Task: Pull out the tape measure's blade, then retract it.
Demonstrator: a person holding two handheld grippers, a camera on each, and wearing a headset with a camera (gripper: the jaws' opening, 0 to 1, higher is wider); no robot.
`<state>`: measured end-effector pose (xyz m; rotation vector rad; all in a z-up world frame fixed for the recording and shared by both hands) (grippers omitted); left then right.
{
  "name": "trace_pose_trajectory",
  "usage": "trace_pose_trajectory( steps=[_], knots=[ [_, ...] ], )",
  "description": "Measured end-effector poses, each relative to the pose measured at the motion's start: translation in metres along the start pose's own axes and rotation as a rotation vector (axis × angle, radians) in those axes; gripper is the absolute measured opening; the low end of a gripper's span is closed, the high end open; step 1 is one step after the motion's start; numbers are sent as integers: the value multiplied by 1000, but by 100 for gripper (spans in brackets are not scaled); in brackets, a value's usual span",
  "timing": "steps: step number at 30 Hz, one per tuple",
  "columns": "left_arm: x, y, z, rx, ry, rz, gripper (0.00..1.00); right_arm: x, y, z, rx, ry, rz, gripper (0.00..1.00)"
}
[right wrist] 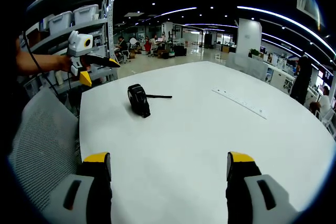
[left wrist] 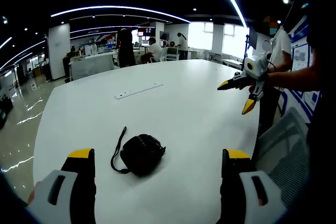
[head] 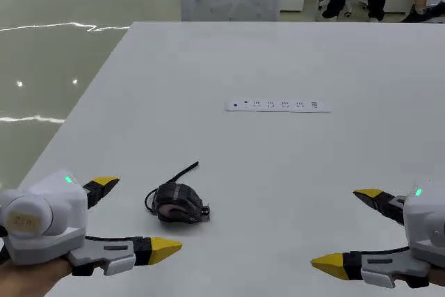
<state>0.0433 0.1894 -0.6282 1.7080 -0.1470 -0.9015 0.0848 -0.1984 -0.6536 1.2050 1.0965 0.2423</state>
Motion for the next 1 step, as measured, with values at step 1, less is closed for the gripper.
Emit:
trace_pose_trajectory(
  steps=[1],
  knots=[
    [0, 0, 0, 1, 2, 2, 99, 0, 0, 0, 1, 0, -2, 94]
  ],
)
Point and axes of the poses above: the centre of the closed fingertips' face, and the gripper's own axes: x roughly forward along the fingers, z roughly to its right, y roughly out of its top, the point moved 9 cm from there along -x, roughly backward along the fingers, and after that the axes turned 5 degrees about x, right-handed, at the moved point
